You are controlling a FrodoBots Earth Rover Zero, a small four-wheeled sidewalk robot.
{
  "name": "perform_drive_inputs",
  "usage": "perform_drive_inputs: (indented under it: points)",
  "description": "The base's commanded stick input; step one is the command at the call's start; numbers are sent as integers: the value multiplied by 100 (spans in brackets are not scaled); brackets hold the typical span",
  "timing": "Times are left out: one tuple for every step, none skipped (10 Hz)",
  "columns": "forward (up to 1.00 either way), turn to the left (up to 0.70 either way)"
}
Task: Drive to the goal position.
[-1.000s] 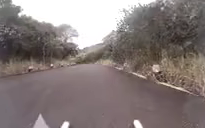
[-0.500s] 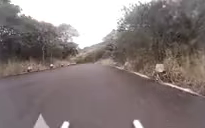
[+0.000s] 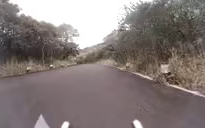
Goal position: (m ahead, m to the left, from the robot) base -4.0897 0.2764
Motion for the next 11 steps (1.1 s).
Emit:
perform_drive_inputs:
  points:
    - [50,0]
    - [50,0]
    - [50,0]
    - [50,0]
    - [50,0]
    - [50,0]
    - [50,0]
    - [50,0]
    - [50,0]
    - [50,-8]
    - [50,-50]
